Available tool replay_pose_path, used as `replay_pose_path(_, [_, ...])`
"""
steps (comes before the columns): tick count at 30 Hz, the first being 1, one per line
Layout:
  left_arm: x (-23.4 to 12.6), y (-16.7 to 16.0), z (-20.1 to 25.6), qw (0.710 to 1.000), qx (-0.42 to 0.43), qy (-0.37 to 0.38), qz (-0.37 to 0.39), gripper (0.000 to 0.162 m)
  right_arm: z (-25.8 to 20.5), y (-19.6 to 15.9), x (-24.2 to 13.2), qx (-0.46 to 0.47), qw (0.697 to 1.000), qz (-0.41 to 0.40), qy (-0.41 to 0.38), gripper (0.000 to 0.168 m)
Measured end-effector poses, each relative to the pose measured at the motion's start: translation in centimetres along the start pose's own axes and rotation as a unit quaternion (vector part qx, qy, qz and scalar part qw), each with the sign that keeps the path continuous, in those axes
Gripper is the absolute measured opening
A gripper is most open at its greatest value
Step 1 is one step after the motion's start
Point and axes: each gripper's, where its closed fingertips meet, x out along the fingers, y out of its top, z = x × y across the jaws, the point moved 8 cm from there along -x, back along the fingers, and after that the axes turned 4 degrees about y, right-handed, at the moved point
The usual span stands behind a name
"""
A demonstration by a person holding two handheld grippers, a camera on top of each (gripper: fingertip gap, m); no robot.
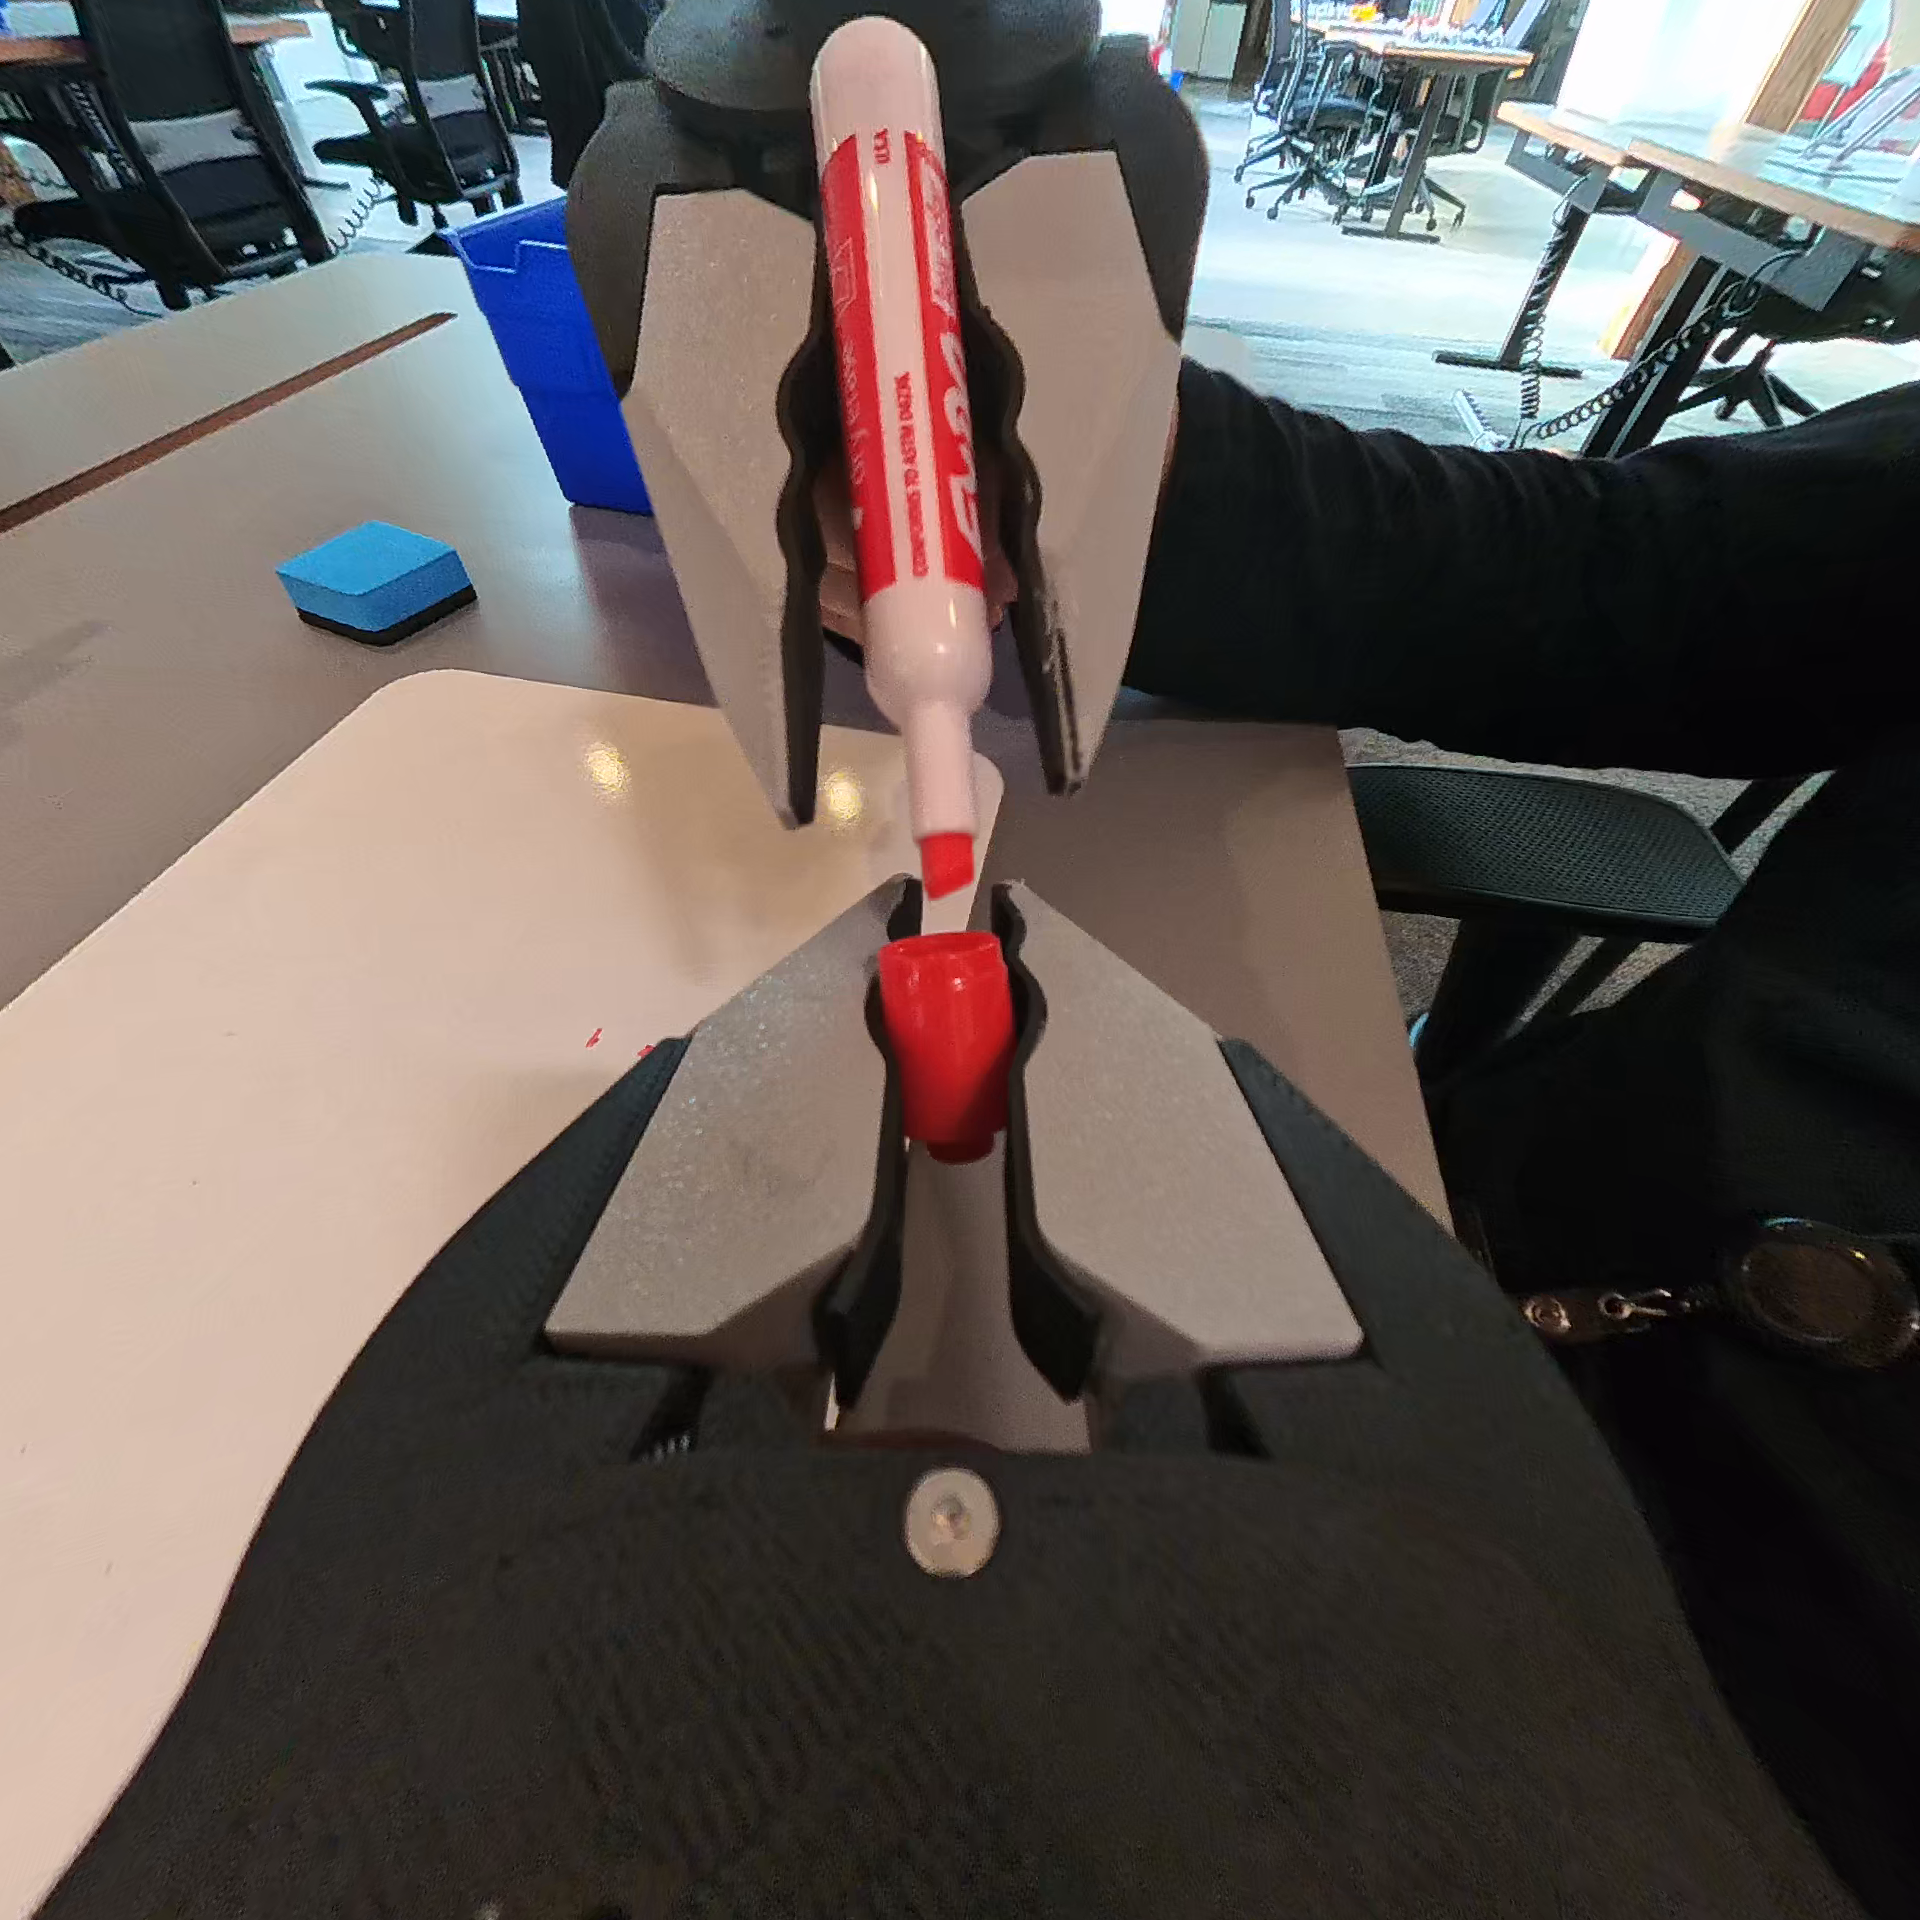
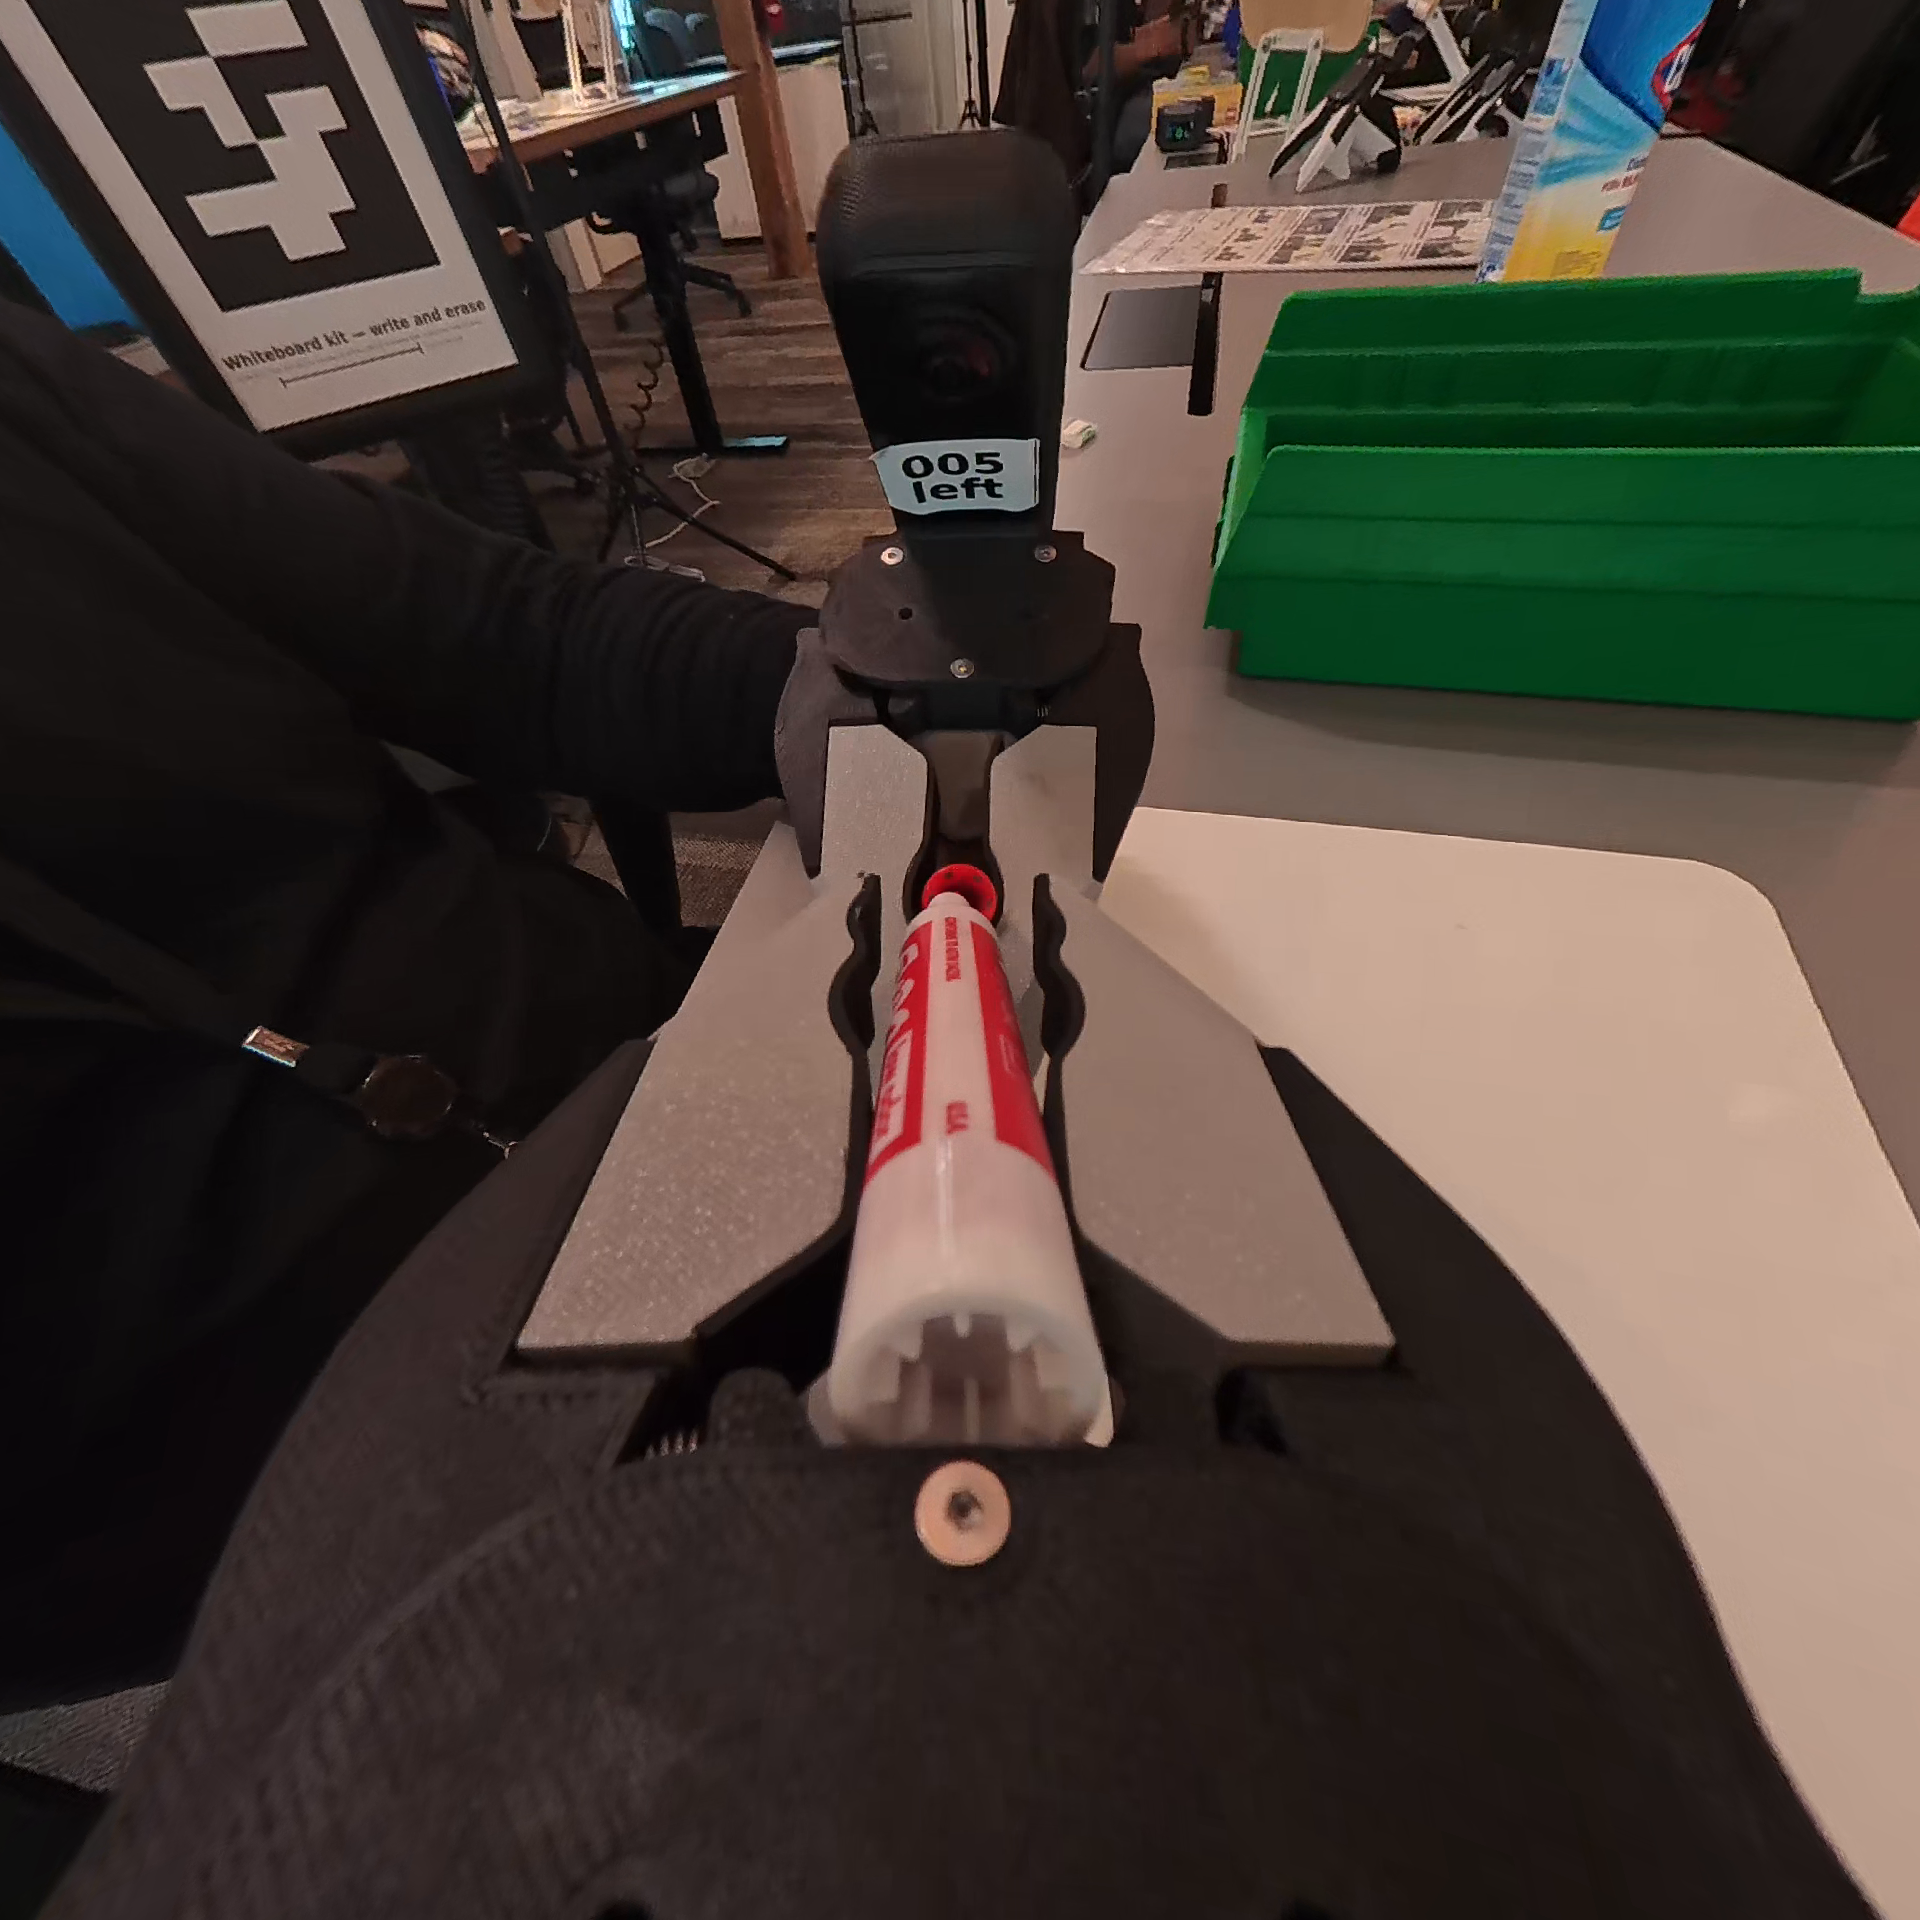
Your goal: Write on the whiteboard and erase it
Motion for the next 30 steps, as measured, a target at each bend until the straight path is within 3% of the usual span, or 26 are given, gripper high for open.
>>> replay_pose_path(11, [0.6, -0.1, 0.4, 1.0, 0.012, 0.003, -0.021, 0.011, -0.2, -0.8, 1.8, -0.005, 0.999, -0.038, 0.002, 0.028])
replay_pose_path(22, [0.8, -0.3, 0.6, 0.997, 0.051, 0.046, -0.035, 0.01, -0.2, -0.7, 2.3, 0.001, 1.0, -0.021, 0.004, 0.029])
replay_pose_path(30, [0.7, -0.2, 0.1, 0.996, 0.041, 0.069, -0.03, 0.01, 0.9, -0.6, 2.5, 0.118, 0.988, 0.076, 0.067, 0.044])
